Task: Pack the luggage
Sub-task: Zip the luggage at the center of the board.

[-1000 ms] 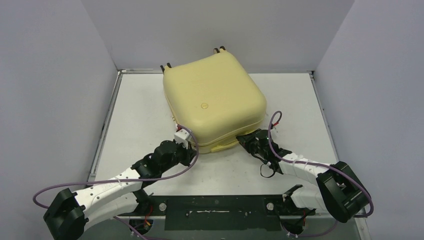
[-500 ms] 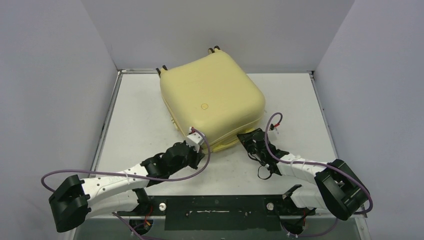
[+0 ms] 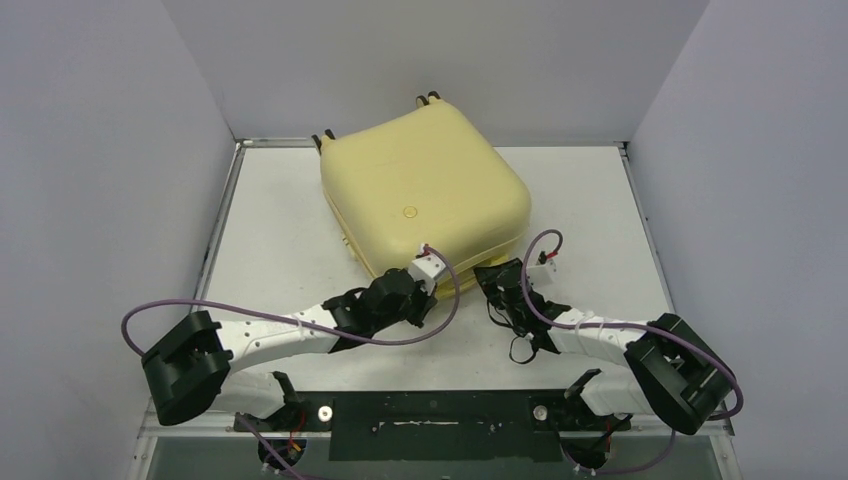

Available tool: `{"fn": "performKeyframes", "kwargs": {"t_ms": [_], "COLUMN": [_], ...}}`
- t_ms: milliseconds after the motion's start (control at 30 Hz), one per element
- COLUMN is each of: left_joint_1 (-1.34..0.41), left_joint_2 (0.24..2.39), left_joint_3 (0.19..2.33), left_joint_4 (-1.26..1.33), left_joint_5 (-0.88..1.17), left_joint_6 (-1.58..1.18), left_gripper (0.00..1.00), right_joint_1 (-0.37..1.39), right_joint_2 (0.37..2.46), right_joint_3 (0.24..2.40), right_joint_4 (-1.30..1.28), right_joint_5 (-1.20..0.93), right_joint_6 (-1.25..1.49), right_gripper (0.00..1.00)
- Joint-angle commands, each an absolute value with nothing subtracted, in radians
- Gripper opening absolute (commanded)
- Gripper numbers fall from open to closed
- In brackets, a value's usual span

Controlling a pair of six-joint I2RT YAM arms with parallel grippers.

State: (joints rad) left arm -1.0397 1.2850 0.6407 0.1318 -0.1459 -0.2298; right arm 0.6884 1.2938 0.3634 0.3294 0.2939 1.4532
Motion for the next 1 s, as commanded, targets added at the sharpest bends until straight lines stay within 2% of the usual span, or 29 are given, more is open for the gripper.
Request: {"fn": "performKeyframes", "kwargs": {"t_ms": [0,267,433,567,833,967], "left_joint_1": [-1.078,-1.078,-1.078,-1.078,-1.09,-1.094], "left_joint_2": [1.396,1.602,1.641,1.583,1.315,1.263], "left_joint_3": [0.784,0.913,0.949,0.922,0.729,0.693], "left_joint_4": [0.312,0.397,0.403,0.31,0.101,0.091], "left_joint_5": [0.077,0.151,0.17,0.141,0.009,0.008], "left_joint_6": [-0.221,-0.212,-0.224,-0.234,-0.313,-0.345], "left_gripper": [0.0,0.0,0.0,0.0,0.0,0.0], "right_joint_1": [0.78,0.804,0.814,0.816,0.81,0.809], "right_joint_2": [1.369,1.382,1.376,1.359,1.333,1.345], "right_joint_3": [0.337,0.302,0.286,0.284,0.317,0.335], "right_joint_4": [0.294,0.339,0.351,0.337,0.298,0.296], "right_joint_5": [0.126,0.124,0.125,0.135,0.158,0.165], "right_joint_6": [1.442,1.475,1.479,1.482,1.481,1.475], "right_gripper": [0.0,0.0,0.0,0.0,0.0,0.0]}}
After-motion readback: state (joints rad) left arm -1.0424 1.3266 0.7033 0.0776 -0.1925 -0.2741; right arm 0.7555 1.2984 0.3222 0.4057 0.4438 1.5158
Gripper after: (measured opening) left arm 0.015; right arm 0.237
